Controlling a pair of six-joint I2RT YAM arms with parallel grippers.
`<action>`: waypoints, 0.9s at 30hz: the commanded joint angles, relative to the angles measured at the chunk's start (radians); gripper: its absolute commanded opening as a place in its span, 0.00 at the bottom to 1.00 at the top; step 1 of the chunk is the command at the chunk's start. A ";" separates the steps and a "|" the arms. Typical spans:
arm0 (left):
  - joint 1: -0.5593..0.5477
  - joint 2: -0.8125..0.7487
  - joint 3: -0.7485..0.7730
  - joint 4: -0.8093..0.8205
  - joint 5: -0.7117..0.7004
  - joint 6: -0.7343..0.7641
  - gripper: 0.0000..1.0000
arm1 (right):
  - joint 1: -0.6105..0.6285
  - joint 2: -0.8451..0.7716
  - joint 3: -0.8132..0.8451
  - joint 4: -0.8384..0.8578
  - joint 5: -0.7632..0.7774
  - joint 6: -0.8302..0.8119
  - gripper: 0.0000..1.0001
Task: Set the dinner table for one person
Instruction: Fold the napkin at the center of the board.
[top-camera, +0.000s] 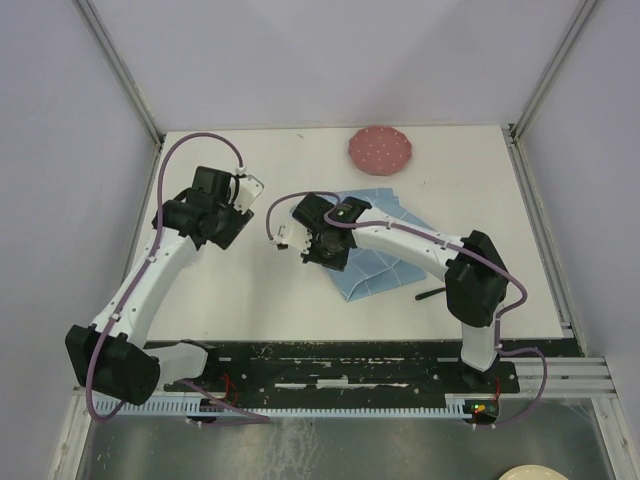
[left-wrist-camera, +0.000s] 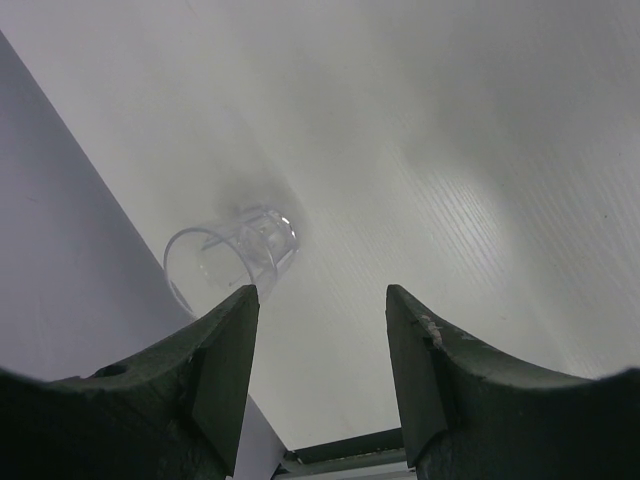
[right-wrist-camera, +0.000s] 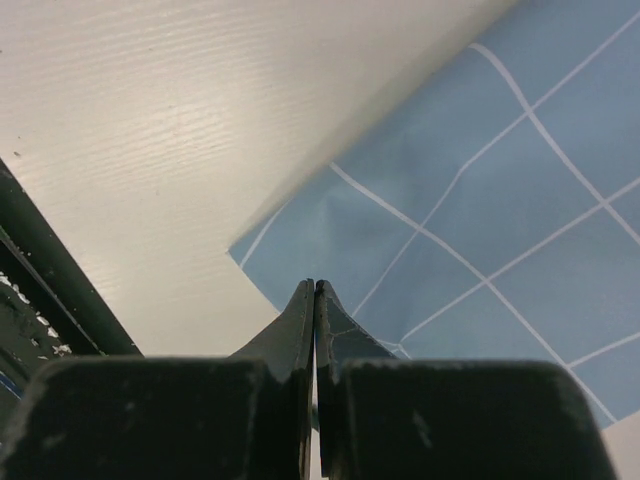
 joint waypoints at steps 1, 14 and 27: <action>-0.004 -0.070 -0.020 0.020 -0.031 0.040 0.61 | 0.017 -0.016 -0.038 0.020 0.058 0.010 0.02; -0.003 -0.112 -0.071 0.031 -0.044 0.033 0.64 | -0.020 -0.239 -0.275 0.077 0.195 -0.051 0.94; -0.003 -0.091 -0.054 0.033 -0.067 0.035 0.63 | -0.021 -0.243 -0.416 0.142 0.201 -0.071 0.89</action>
